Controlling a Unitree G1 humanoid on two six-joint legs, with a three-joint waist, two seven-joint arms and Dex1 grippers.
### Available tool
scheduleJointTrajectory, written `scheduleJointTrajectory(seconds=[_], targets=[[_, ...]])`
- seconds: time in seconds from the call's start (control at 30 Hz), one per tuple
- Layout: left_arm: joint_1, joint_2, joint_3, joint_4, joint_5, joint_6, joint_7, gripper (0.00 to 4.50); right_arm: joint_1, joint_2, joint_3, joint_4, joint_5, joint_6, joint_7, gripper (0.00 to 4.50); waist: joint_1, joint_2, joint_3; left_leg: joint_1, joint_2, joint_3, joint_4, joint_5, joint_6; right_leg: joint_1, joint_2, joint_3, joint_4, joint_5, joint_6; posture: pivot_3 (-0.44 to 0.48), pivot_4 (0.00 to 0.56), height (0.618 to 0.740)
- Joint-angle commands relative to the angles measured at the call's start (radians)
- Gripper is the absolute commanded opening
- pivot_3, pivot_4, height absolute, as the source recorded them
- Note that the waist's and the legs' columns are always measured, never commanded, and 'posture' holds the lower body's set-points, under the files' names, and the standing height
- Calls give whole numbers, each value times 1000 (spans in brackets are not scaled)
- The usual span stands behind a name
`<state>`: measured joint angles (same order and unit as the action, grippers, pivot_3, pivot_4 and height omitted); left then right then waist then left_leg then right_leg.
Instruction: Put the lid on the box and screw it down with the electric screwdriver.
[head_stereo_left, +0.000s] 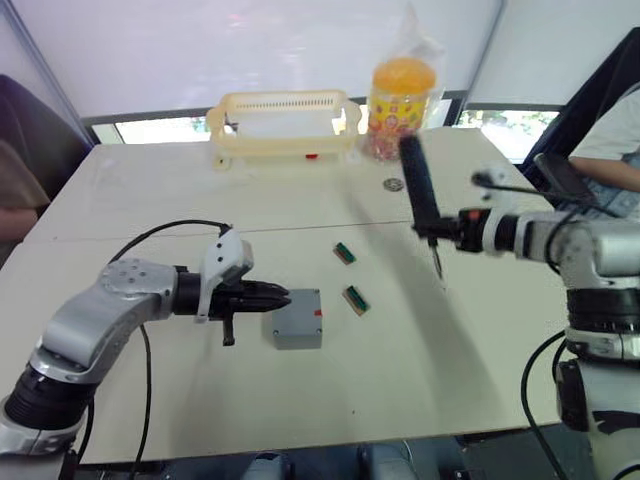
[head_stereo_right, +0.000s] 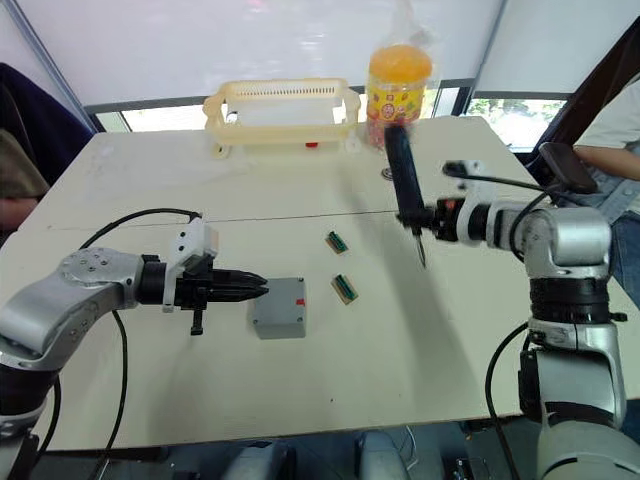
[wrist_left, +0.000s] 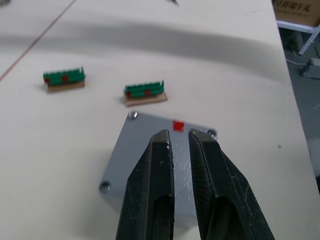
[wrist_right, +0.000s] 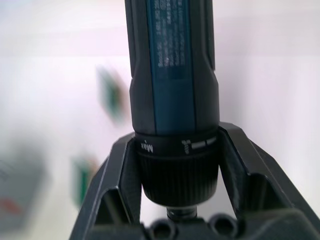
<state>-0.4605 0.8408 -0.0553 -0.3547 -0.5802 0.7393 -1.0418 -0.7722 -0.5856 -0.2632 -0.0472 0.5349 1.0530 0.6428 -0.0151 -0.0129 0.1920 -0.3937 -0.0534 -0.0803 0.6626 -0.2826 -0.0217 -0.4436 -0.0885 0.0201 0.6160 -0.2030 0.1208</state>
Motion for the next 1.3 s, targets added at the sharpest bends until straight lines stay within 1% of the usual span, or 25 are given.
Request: scheduleJointTrajectory(seconds=[0.03, 0.13, 0.23, 0.3, 0.37, 0.5, 0.77, 0.97, 1.3], targets=[[-25, -9, -4, 18, 9, -7, -2, 560, 62, 162, -47, -226, 56, -249, -47, 1731, 0, 1, 1, -1, 0, 0, 0, 0, 0, -1, 0, 1, 0, 0, 0, 0, 150, 740], [-32, -35, -41, 44, 53, -32, 19, 560, 136, 299, 29, -321, 60, -374, -61, 1731, -1, 1, 0, -1, -1, 2, 2, 0, 0, 0, -3, 3, -1, 0, 0, 0, 150, 740], [-31, -51, -60, 41, 77, -35, 34, 560, 225, 418, 115, -362, 41, -467, -98, 1731, 3, 0, 0, 1, -2, 1, 3, 0, 0, 3, -5, 2, 0, 0, 1, 0, 150, 740], [-20, -47, -67, 30, 95, -41, 34, 560, 272, 473, 178, -378, 14, -526, -111, 1731, 1, 1, 0, 2, -2, 0, 3, 0, 0, 3, -4, 1, 1, 0, 1, 0, 150, 740], [-15, -50, -70, 26, 104, -48, 38, 560, 302, 503, 220, -381, -4, -564, -124, 1731, -2, 1, 0, 2, -3, 0, 3, 1, -1, 2, -4, 2, 3, 0, 0, 0, 150, 740], [-19, -75, -94, 40, 134, -63, 54, 560, 364, 524, 298, -355, -54, -652, -115, 1731, -2, 1, 0, 2, -3, 0, 2, 1, -1, 1, -3, 2, 3, 0, 0, 0, 150, 740], [15, -80, -176, 76, 231, -135, 39, 560, 390, 527, 355, -269, -124, -778, -117, 1731, -2, 1, 0, 2, -3, 0, 2, 1, -1, 1, -2, 2, 3, 0, 0, 0, 150, 740], [20, -84, -170, 79, 236, -138, 35, 560, 403, 526, 388, -211, -176, -860, -114, 1731, -2, 1, 0, 3, -3, 0, 2, 1, -2, 2, -2, 2, 3, 0, 0, 0, 150, 740], [21, -78, -162, 81, 235, -133, 30, 560, 413, 526, 403, -173, -199, -906, -117, 1731, -2, 1, 0, 3, -2, 0, 2, 1, -2, 2, -2, 2, 3, 0, 0, 0, 150, 740]])
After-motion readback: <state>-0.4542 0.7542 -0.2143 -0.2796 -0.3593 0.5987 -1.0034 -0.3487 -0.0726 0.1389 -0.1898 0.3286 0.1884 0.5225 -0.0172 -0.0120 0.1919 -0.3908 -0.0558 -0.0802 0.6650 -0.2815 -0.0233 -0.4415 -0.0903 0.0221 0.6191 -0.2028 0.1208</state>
